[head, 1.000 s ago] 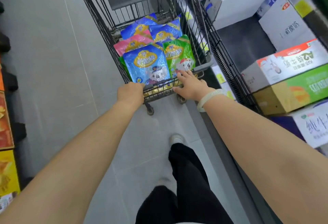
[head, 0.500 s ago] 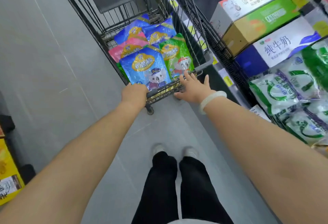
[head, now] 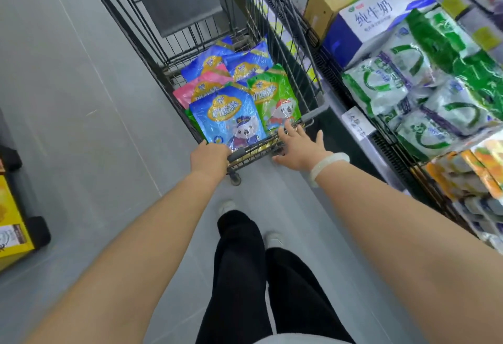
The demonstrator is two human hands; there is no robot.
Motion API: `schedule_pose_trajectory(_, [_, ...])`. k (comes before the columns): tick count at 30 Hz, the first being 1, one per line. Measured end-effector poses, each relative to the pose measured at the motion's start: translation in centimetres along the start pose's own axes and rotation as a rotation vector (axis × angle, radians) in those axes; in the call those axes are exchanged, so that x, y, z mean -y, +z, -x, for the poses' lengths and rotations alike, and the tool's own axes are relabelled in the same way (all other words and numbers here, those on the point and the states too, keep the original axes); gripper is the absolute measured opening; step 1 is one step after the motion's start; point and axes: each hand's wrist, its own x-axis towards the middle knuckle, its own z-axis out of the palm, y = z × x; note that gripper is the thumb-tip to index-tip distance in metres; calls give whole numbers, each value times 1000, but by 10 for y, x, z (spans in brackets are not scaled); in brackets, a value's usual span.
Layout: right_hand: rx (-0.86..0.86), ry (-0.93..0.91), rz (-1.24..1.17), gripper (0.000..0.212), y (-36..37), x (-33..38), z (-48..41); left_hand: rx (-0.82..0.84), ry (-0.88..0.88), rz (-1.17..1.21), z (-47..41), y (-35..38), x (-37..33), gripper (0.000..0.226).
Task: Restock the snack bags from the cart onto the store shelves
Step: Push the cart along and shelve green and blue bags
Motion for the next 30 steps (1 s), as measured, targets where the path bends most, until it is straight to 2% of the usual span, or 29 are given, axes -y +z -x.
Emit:
schedule_pose_trajectory(12, [-33, 115, -64, 80, 88, -54, 114, 96, 137, -28, 104, 54, -81, 22])
schedule_pose_trajectory(16, [10, 161, -79, 85, 111, -66, 153, 128, 192, -56, 141, 69, -104, 21])
schedule_pose_trajectory(25, [60, 184, -223, 93, 159, -104, 230, 285, 126, 74, 203, 89, -160, 14])
schedule_pose_trajectory(26, [63, 185, -229, 92, 164, -108, 236, 296, 120, 73, 210, 92, -166, 16])
schedule_pose_trajectory(30, [84, 172, -237, 88, 189, -130, 263, 316, 153, 27, 241, 114, -193, 47])
